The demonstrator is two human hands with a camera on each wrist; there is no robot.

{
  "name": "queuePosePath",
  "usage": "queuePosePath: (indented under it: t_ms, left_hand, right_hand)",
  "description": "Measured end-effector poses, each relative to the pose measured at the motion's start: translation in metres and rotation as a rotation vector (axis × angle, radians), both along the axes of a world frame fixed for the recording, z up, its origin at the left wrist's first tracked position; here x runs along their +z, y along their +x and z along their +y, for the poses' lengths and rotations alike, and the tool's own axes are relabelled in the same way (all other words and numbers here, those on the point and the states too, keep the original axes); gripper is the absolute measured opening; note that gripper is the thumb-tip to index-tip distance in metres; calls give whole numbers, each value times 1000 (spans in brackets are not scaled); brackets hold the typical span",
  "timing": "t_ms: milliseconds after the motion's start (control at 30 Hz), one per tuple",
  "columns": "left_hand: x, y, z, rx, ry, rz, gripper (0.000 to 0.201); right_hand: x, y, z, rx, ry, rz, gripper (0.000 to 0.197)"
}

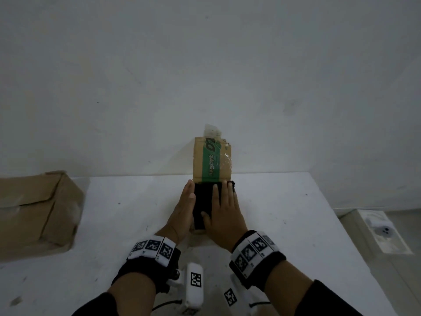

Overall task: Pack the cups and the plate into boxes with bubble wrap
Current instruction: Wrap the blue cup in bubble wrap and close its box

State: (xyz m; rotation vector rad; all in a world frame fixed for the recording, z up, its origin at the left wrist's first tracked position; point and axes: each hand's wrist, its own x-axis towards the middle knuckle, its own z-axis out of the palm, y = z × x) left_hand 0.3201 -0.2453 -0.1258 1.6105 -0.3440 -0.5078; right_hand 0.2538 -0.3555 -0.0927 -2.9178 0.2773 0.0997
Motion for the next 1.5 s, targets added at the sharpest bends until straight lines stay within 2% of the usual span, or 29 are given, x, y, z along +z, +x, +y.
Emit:
queuePosePath:
  t_ms: [67,167,233,367,433,567,667,767,833,900,1000,1067,1167,1200,1267,1333,1400,1500]
  left_hand:
    - [0,0,0,-6,-6,-13,58]
    - [0,-2,0,-1,-29,23,50]
    - [2,-3,-1,-3,-28,21,50]
    - [3,-3,-1,-3,-14,6,49]
    - [3,-2,-1,-11,4,-14,48]
    - [0,-2,2,-26,21,-25,49]
    - [0,-3,4,-16,5,-17,59]
    - [7,-5,2,13,-39,46,46]
    - [12,-7,2,3,-52,59,46]
    - [13,-7,2,-13,-54,49,46]
    - [12,-4,2,-9,-68,66,46]
    - [12,-3,1,-18,-64,58,46]
    - [11,-4,3,-23,-36,16,46]
    - [10,-4,4,-20,-34,6,45]
    - [8,-3,4,-20,-26,-8,45]
    - [7,-3,3,-18,-24,-8,45]
    - [5,-2,2,-11,-44,-1,48]
    - [4,-1,3,-18,-39,-27,61]
  right_hand:
    - [-5,4,2,-39,-65,55,71]
    - [-6,5,3,20,-151,79,90]
    - [-8,6,-1,48,-125,170,99]
    - [-9,14,-7,77,-155,202,103]
    - [-7,18,-8,80,-179,143,99]
    - [5,20,-14,109,-85,108,80]
    - [12,19,-9,108,18,-91,55]
    - [1,16,0,254,4,-130,59]
    - [-5,13,0,332,-44,-82,69]
    - [-8,13,-4,344,-21,-5,77]
    - [-8,20,-2,327,13,9,79]
    - [1,32,-6,313,82,76,73]
    - [31,41,-22,387,223,286,57]
    - [42,41,-28,438,187,346,62]
    - [56,35,-41,541,-30,421,76]
    - [57,33,-50,612,-200,416,84]
    - [50,31,-52,628,-266,398,87]
    - [41,27,-48,594,-262,318,77]
